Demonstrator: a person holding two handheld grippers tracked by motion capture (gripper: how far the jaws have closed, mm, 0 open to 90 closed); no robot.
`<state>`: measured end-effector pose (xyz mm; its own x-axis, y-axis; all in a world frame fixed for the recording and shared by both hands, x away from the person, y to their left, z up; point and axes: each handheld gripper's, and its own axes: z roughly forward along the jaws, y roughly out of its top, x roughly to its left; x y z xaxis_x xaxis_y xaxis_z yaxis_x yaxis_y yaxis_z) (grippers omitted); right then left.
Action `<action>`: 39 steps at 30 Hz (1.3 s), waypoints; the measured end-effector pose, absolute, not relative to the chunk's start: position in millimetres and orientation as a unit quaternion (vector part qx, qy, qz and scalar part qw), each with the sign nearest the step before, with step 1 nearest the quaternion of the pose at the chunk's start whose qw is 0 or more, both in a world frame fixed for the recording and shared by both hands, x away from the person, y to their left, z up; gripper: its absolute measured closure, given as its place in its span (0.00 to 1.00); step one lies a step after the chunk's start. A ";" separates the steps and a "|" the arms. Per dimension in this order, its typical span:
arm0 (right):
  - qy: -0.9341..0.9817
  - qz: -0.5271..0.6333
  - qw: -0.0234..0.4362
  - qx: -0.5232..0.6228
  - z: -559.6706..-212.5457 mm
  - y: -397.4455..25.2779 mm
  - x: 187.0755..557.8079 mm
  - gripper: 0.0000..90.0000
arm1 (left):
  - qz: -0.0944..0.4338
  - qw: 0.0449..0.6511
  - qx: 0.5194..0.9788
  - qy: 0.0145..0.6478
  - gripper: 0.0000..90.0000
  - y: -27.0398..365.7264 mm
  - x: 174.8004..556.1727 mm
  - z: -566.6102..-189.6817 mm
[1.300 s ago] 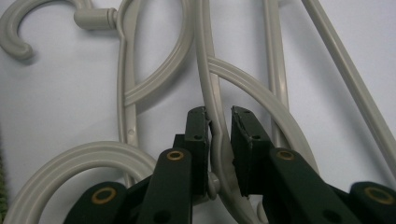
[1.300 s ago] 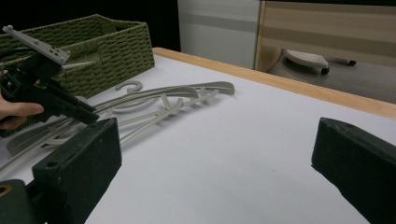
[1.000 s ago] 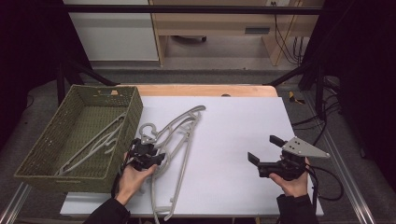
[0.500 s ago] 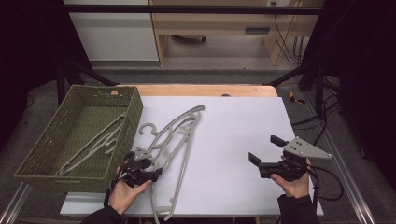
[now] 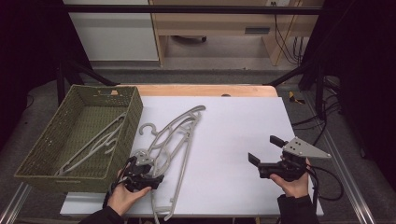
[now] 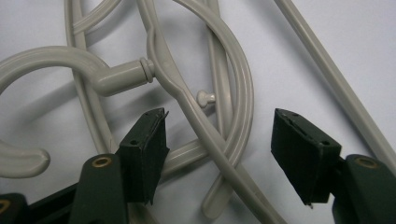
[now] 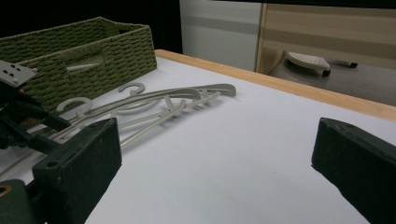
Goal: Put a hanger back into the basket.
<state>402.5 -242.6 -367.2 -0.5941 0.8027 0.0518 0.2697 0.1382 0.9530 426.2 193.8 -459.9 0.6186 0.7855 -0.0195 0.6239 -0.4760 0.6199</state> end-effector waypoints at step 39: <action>0.714 0.537 0.246 0.376 -368.0 -242.1 403.3 0.02 | 0.129 0.367 0.824 0.411 0.84 202.4 426.4 -431.9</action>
